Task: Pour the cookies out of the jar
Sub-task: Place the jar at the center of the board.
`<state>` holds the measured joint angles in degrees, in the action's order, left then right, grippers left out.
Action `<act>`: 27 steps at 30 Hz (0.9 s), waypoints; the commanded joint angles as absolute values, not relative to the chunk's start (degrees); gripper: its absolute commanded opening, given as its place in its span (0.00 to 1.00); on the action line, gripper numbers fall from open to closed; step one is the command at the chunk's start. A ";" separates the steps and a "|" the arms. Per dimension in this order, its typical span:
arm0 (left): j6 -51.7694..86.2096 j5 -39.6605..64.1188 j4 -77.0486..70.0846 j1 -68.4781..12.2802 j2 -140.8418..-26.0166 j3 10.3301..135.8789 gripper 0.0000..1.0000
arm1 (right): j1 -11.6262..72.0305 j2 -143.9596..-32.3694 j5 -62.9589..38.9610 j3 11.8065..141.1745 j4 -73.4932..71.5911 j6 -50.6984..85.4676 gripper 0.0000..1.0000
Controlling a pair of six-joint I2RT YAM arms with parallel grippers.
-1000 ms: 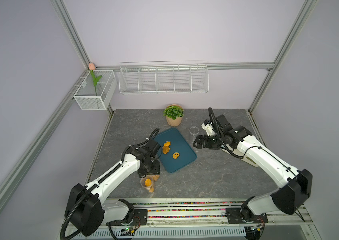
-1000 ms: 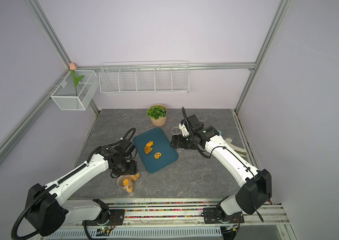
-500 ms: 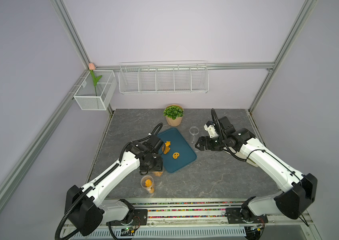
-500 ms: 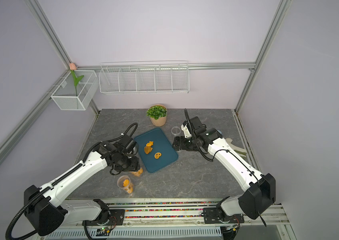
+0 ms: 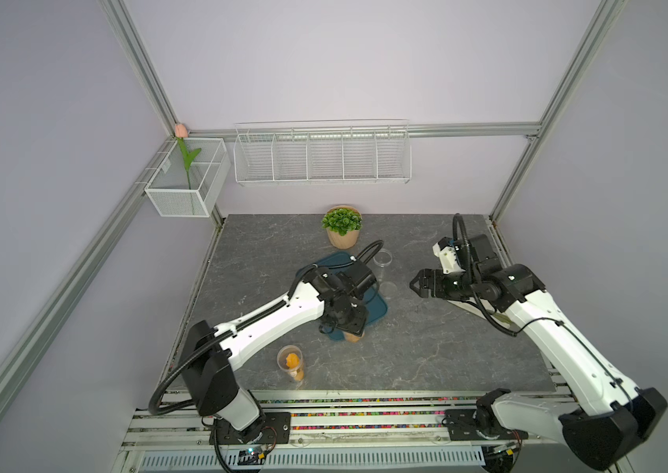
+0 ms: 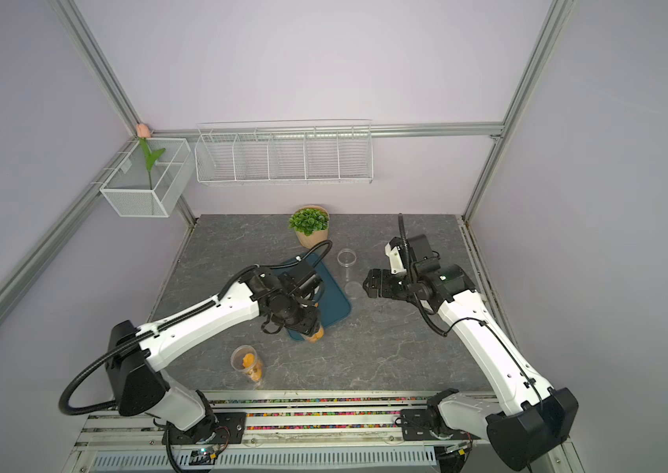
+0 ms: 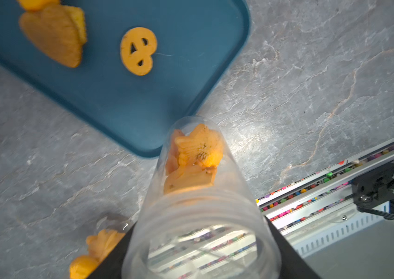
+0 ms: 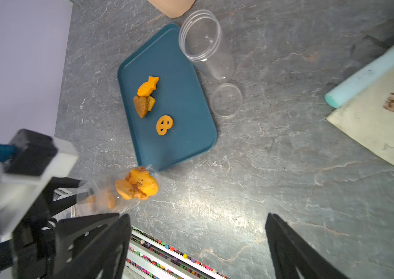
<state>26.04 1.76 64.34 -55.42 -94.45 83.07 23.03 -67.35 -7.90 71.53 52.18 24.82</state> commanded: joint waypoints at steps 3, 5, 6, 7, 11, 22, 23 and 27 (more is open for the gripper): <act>21.63 2.98 64.05 -57.63 -100.73 90.10 0.61 | 21.61 -62.68 -6.48 68.43 57.79 23.17 0.89; 20.71 2.77 64.28 -58.14 -102.97 91.81 0.61 | 21.37 -61.33 -6.11 67.65 58.26 23.20 0.89; 20.20 2.67 64.40 -58.26 -104.34 92.46 0.61 | 21.25 -60.70 -5.98 67.35 58.31 23.29 0.89; 19.82 2.73 64.55 -58.36 -105.32 92.96 0.61 | 21.17 -60.27 -5.88 67.11 58.65 23.29 0.89; 18.81 3.46 65.17 -58.54 -108.37 94.34 0.64 | 20.91 -59.59 -5.30 67.28 59.80 22.64 0.89; 19.20 4.01 66.07 -58.54 -107.92 98.11 0.93 | 20.65 -62.68 -5.96 69.70 60.15 21.41 0.89; 19.32 3.49 66.46 -58.54 -107.44 98.78 0.94 | 20.65 -63.28 -5.98 70.36 60.66 21.15 0.89; 20.04 0.38 68.77 -57.74 -104.40 100.40 0.95 | 20.65 -65.67 -6.13 72.86 62.09 20.74 0.89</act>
